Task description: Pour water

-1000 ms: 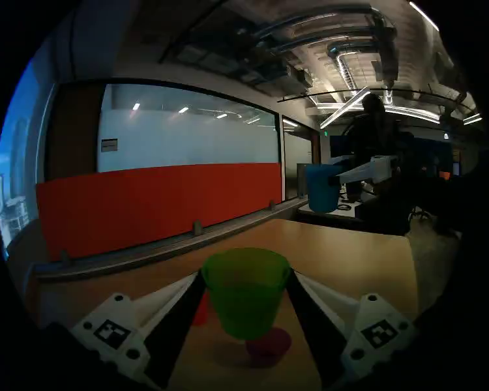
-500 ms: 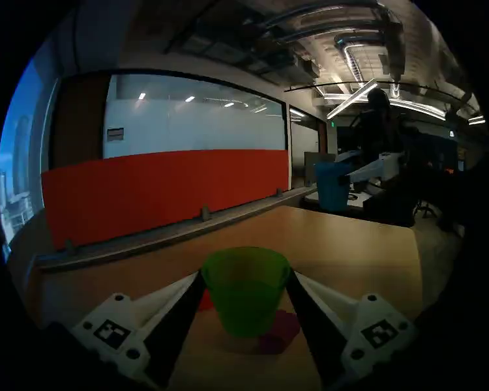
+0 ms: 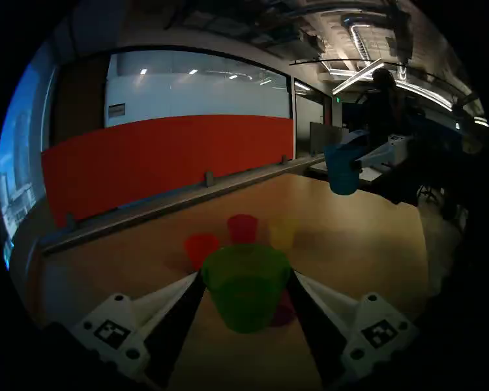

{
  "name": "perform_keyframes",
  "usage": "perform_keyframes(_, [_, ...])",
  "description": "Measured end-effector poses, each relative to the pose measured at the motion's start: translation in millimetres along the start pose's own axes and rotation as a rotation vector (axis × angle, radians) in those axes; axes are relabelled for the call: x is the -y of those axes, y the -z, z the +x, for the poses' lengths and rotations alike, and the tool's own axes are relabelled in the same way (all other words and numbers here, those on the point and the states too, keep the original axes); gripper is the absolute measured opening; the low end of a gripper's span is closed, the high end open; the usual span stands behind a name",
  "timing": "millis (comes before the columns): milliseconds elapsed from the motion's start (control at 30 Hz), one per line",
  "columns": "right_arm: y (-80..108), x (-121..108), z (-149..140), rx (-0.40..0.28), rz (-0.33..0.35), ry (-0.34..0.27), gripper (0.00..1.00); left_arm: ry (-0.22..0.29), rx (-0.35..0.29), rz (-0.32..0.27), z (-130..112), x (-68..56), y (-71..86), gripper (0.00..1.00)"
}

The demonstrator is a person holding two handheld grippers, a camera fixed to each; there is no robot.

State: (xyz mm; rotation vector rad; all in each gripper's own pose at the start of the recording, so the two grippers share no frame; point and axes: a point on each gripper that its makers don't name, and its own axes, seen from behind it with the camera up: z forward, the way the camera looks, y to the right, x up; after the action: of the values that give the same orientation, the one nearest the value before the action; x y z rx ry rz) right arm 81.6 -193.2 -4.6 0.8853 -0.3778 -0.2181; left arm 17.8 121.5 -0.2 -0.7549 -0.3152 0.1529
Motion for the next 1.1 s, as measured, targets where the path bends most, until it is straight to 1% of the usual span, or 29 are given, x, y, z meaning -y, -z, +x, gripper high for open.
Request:
perform_keyframes(200, [-6.6, 0.6, -20.2, 0.038, 0.005, -0.006, 0.90, 0.003, 0.054, -0.002, -20.6, 0.2, -4.4, 0.87])
perform_keyframes(500, [-16.4, 1.0, -45.1, 0.081, 0.014, -0.012, 0.90, 0.013, 0.115, 0.005, -47.2, 5.4, -7.4, 0.87])
perform_keyframes(700, [-21.6, 0.4, -60.0, 0.111, 0.013, -0.012, 0.90, 0.023, 0.141, 0.001, -59.1, 3.8, -10.2, 0.87])
perform_keyframes(867, [-25.7, 2.4, -71.9, 0.134, 0.016, -0.016, 0.90, 0.030, 0.175, -0.002, -73.1, 2.3, -14.2, 0.87])
perform_keyframes(1100, [-31.2, 2.5, -89.5, 0.164, 0.018, -0.020, 0.90, 0.020, 0.211, -0.014, -90.6, -4.3, -19.7, 0.87])
